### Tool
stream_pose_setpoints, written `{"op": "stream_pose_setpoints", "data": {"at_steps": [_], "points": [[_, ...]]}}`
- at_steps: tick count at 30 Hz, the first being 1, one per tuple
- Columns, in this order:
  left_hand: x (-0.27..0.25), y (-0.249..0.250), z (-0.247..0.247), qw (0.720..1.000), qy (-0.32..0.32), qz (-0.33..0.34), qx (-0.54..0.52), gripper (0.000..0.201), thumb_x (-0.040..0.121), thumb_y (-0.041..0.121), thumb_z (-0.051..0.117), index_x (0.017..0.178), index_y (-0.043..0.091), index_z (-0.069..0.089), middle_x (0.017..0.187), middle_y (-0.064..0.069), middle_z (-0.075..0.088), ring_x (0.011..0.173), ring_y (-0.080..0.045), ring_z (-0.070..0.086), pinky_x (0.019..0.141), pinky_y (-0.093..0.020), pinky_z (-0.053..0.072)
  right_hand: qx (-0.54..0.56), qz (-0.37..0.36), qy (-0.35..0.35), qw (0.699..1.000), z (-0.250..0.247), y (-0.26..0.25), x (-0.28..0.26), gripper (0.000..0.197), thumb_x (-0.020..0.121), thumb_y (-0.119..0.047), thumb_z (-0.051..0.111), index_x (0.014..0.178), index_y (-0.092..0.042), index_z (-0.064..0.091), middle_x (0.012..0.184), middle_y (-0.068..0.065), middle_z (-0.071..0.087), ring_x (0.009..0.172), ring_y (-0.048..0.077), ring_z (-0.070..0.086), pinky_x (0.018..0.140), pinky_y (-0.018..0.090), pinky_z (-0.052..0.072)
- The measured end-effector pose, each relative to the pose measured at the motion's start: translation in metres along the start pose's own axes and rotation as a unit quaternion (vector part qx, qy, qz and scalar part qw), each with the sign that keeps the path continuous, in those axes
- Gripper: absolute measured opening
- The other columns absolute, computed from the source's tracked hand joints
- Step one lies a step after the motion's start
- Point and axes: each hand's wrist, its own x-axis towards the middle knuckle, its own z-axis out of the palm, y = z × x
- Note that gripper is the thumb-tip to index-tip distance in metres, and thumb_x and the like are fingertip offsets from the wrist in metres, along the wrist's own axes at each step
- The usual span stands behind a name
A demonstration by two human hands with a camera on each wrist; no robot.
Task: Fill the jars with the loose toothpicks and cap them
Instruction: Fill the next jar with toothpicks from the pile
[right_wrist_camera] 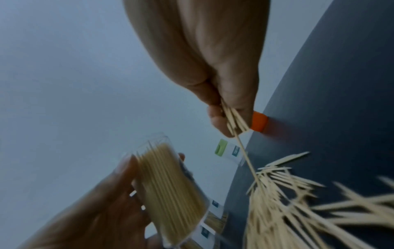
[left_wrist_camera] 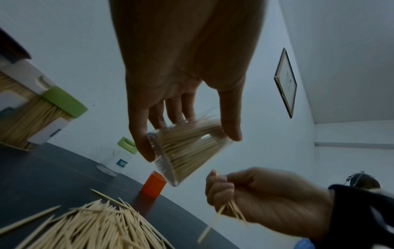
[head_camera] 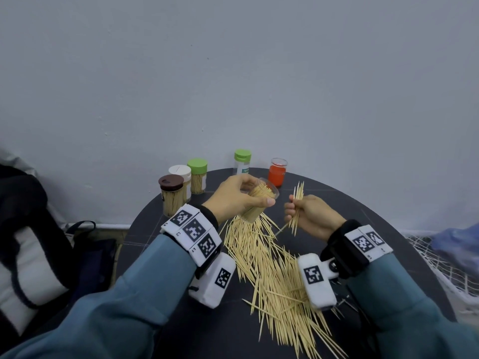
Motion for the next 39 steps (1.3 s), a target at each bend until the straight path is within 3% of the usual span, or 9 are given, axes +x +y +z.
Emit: {"op": "stream_pose_setpoints", "data": {"at_steps": [3,8,12,19,24,29,32,36,39], "points": [[0.000,0.000,0.000,1.000,0.002,0.000,0.000,0.059,0.074,0.028,0.078,0.125,0.011,0.055,0.119,-0.001,0.057,0.109,-0.012,0.051,0.090,-0.023,0.037,0.024,-0.062,-0.009,0.998,0.013,-0.010,0.002,0.027,0.101,-0.001,0.020,0.081,-0.011,0.036,0.065,0.002,0.030,0.056,0.010,0.027,0.041,0.015,0.033],[0.002,-0.003,-0.001,1.000,0.018,0.007,-0.009,0.057,0.073,0.028,0.078,0.123,0.011,0.056,0.118,0.000,0.060,0.105,-0.012,0.053,0.083,-0.019,0.038,0.050,-0.160,0.005,0.986,0.037,-0.041,0.002,0.028,0.102,-0.003,0.019,0.082,-0.011,0.037,0.064,0.001,0.029,0.054,0.009,0.025,0.040,0.014,0.027],[0.005,-0.006,-0.004,0.999,0.038,0.002,-0.026,0.060,0.070,0.030,0.080,0.123,0.013,0.057,0.119,-0.001,0.061,0.104,-0.012,0.056,0.076,-0.015,0.041,-0.027,-0.228,0.016,0.973,0.052,-0.064,0.000,0.028,0.102,-0.004,0.018,0.082,-0.014,0.037,0.063,0.000,0.031,0.043,0.004,0.029,0.041,0.012,0.025],[0.007,-0.010,-0.009,0.999,0.043,0.001,-0.018,0.058,0.068,0.028,0.082,0.119,0.014,0.059,0.114,-0.001,0.063,0.103,-0.013,0.057,0.082,-0.020,0.043,-0.053,-0.220,-0.019,0.974,0.058,-0.069,0.004,0.029,0.101,-0.002,0.018,0.082,-0.014,0.037,0.062,-0.001,0.030,0.037,0.001,0.030,0.039,0.012,0.025],[0.009,-0.010,-0.008,0.999,0.037,0.009,-0.026,0.056,0.068,0.028,0.082,0.118,0.015,0.060,0.112,0.000,0.065,0.099,-0.012,0.058,0.083,-0.020,0.043,-0.034,-0.196,-0.051,0.979,0.066,-0.053,0.012,0.027,0.101,-0.004,0.020,0.083,-0.014,0.037,0.063,0.000,0.033,0.049,0.008,0.032,0.047,0.017,0.029],[0.009,-0.009,-0.009,0.996,0.053,0.010,-0.069,0.054,0.070,0.028,0.080,0.118,0.013,0.060,0.111,-0.001,0.065,0.100,-0.013,0.059,0.086,-0.023,0.045,-0.037,-0.208,-0.076,0.974,0.067,-0.043,0.017,0.019,0.103,-0.010,0.026,0.092,-0.013,0.040,0.070,0.003,0.049,0.059,0.013,0.054,0.055,0.022,0.047],[0.007,-0.006,-0.009,0.992,0.061,0.009,-0.107,0.047,0.074,0.025,0.077,0.115,0.011,0.061,0.107,0.001,0.063,0.098,-0.008,0.057,0.083,-0.023,0.045,-0.082,-0.241,-0.114,0.960,0.066,-0.040,0.017,0.021,0.103,-0.012,0.024,0.091,-0.012,0.042,0.078,0.006,0.062,0.072,0.014,0.067,0.069,0.026,0.054],[0.005,-0.004,-0.008,0.988,0.066,0.006,-0.141,0.033,0.079,0.025,0.073,0.108,0.013,0.062,0.090,0.008,0.061,0.088,-0.003,0.057,0.065,-0.018,0.040,-0.123,-0.223,-0.180,0.950,0.061,-0.034,0.018,0.025,0.102,-0.014,0.027,0.089,-0.014,0.047,0.096,0.009,0.071,0.094,0.018,0.067,0.088,0.030,0.052],[0.005,-0.004,-0.009,0.984,0.072,0.002,-0.161,0.036,0.078,0.027,0.073,0.109,0.012,0.062,0.100,0.000,0.065,0.101,-0.015,0.060,0.074,-0.025,0.044,-0.183,-0.221,-0.196,0.938,0.055,-0.033,0.022,0.032,0.101,-0.013,0.030,0.088,-0.016,0.060,0.116,0.012,0.064,0.122,0.023,0.052,0.111,0.043,0.032]]}}
